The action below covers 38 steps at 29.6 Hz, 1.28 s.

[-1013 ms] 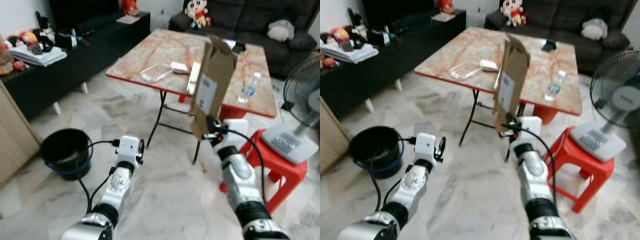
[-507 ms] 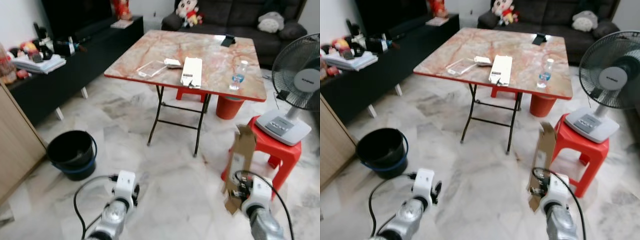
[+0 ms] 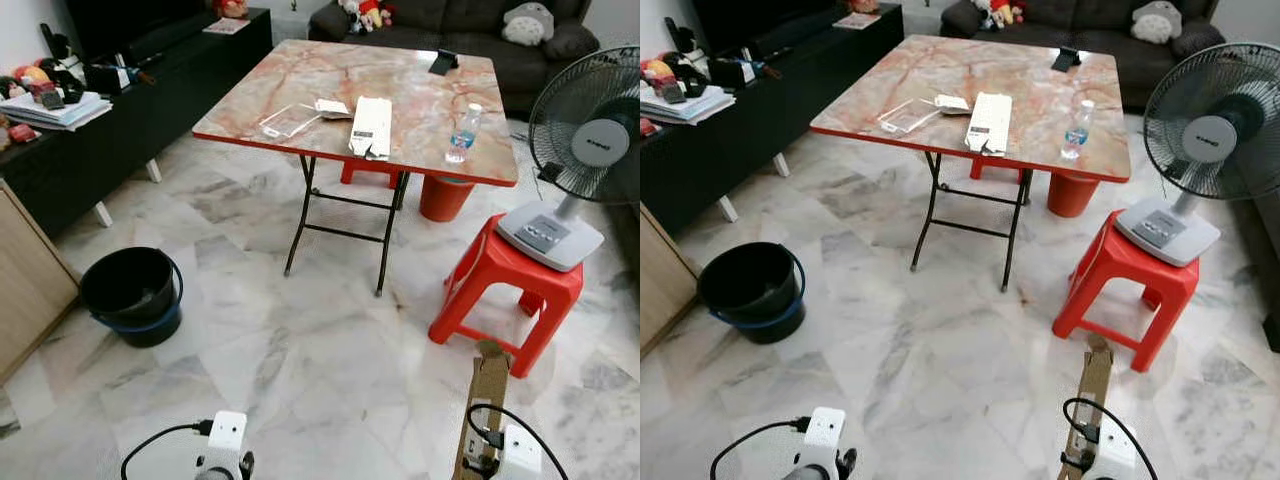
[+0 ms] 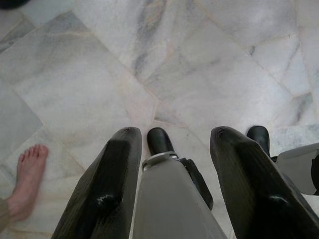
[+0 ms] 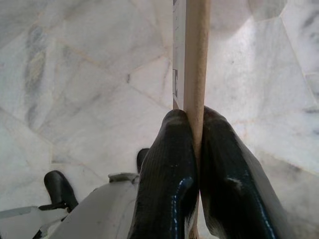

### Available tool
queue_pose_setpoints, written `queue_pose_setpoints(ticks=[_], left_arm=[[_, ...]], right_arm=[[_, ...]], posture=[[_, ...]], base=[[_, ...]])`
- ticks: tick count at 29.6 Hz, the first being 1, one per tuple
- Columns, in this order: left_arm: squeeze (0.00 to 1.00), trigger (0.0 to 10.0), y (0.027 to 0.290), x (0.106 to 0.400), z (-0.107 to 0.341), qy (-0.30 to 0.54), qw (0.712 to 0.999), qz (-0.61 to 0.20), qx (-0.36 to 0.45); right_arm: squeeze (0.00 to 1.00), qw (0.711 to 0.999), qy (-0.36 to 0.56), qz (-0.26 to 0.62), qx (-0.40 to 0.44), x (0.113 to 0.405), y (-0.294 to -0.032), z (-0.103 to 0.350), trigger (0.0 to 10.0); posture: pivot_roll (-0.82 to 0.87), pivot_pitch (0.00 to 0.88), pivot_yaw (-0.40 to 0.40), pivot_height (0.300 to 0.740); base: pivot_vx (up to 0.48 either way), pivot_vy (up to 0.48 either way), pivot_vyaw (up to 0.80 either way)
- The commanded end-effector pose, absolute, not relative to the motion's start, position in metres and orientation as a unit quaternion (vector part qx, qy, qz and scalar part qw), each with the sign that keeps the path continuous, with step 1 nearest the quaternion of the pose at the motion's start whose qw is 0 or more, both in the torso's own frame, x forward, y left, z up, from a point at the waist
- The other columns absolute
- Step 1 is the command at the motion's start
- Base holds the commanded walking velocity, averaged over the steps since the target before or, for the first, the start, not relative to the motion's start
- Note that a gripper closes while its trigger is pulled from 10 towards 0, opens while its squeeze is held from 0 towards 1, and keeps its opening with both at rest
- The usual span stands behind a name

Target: Picking trash to rubbish bin

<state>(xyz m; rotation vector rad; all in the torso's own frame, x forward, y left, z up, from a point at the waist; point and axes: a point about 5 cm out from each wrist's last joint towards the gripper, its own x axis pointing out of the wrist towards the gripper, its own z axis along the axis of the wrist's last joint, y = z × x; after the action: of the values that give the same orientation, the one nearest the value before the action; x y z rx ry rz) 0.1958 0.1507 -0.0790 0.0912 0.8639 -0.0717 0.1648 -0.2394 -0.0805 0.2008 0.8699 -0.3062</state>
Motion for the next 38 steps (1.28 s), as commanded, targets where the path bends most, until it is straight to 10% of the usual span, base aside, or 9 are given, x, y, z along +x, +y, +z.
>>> queue_pose_setpoints(ticks=[1,38], left_arm=[[0.0,10.0,0.1502,0.1981,-0.0784,0.424,0.903,-0.035,0.051],[0.0,10.0,0.1489,0.1963,-0.0799,0.436,0.897,-0.042,0.058]], right_arm=[[0.0,0.883,0.435,-0.158,0.079,0.1639,-0.2433,-0.0807,10.0],[0.0,0.875,0.452,-0.162,0.058,0.1601,-0.2438,-0.0828,10.0]], posture=[[-0.1,0.013,-0.049,0.74],[-0.09,0.031,-0.062,0.74]], base=[[0.255,0.0,0.46],[0.468,0.0,0.49]])
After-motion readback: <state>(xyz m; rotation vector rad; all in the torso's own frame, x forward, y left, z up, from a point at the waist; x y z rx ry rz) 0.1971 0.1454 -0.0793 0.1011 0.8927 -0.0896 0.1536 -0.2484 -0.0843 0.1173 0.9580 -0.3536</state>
